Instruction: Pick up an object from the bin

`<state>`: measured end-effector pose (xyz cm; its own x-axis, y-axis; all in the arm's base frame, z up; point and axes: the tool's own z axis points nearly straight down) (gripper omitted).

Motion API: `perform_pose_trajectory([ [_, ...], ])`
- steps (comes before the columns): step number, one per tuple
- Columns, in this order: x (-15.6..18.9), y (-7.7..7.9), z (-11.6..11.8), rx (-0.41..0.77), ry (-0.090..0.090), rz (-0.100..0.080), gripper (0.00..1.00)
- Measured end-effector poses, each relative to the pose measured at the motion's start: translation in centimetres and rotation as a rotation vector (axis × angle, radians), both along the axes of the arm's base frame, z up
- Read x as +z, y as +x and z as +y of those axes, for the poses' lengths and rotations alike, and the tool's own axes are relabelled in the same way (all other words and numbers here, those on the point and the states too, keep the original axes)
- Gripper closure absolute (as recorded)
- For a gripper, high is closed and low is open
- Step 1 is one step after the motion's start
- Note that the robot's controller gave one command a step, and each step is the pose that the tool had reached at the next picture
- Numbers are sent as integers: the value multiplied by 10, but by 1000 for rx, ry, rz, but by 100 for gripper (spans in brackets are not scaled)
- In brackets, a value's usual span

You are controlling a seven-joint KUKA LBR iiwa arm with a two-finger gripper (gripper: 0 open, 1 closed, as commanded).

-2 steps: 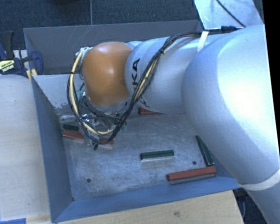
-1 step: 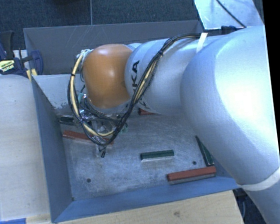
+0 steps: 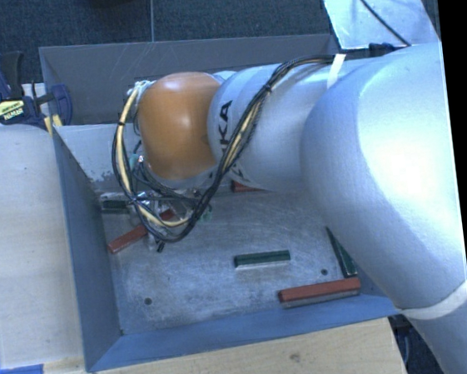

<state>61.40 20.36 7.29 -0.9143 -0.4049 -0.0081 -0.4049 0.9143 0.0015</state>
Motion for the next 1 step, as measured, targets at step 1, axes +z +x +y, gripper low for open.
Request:
perform_pose_trajectory([
  [1, 199, -9, 17, 22, -1, -6, 100],
])
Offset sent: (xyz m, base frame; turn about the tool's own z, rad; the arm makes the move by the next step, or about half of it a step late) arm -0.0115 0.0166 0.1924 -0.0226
